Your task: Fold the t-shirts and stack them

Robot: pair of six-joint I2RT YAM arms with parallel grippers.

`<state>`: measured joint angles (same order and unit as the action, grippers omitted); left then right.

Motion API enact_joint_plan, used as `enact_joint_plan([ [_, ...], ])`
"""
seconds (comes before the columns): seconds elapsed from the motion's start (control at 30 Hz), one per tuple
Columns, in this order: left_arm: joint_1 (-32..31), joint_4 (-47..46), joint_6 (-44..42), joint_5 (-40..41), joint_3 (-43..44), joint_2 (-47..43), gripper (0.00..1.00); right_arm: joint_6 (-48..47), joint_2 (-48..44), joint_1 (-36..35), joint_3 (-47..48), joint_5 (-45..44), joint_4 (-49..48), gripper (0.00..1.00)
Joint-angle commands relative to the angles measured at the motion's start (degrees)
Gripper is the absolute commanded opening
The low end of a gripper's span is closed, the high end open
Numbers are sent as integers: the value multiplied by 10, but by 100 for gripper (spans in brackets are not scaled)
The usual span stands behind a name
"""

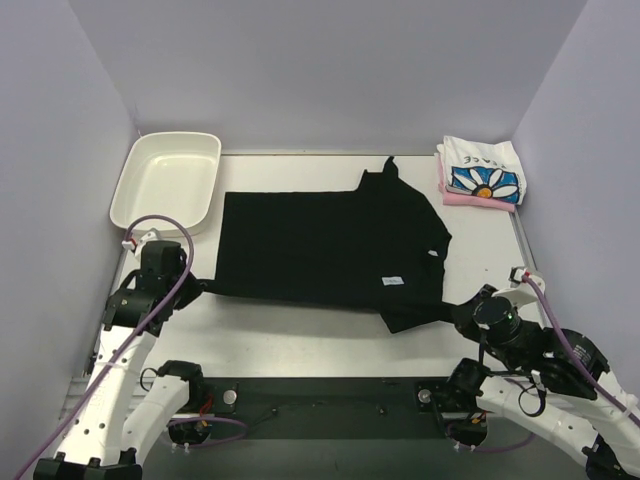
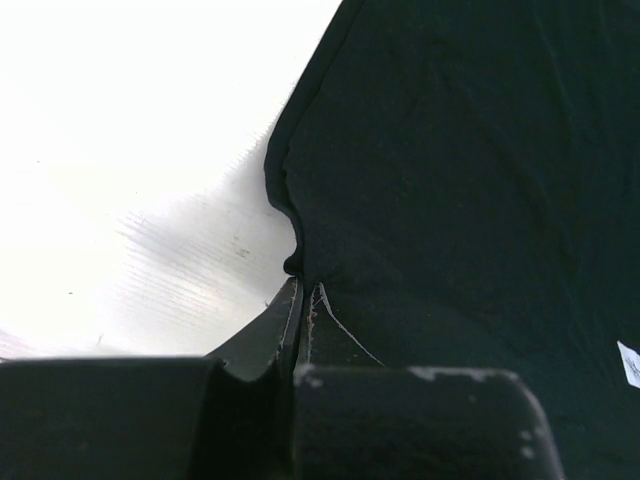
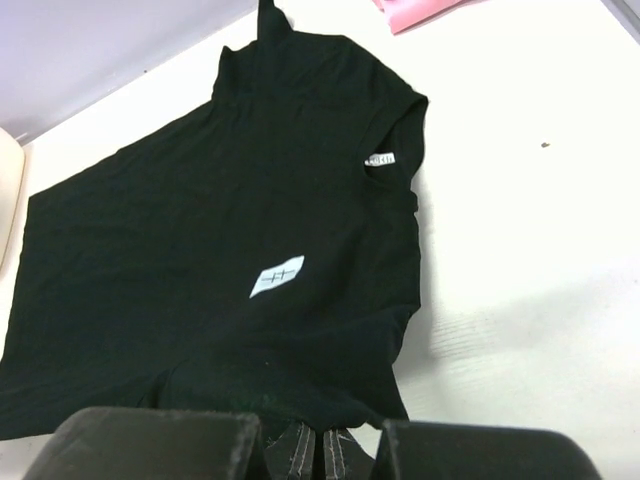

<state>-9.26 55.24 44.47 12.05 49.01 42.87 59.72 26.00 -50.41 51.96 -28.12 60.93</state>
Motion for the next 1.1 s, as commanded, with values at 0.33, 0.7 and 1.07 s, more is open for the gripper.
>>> enact_joint_plan([
  [0.33,6,-51,-15,15,31,58,0,-31,60,-5,23,-55,-12,0],
  [0.7,10,-98,-14,15,58,135,0,-103,143,36,45,-49,-98,0],
  [1.07,30,-63,-56,7,195,131,0,-256,159,127,177,-55,-157,0],
])
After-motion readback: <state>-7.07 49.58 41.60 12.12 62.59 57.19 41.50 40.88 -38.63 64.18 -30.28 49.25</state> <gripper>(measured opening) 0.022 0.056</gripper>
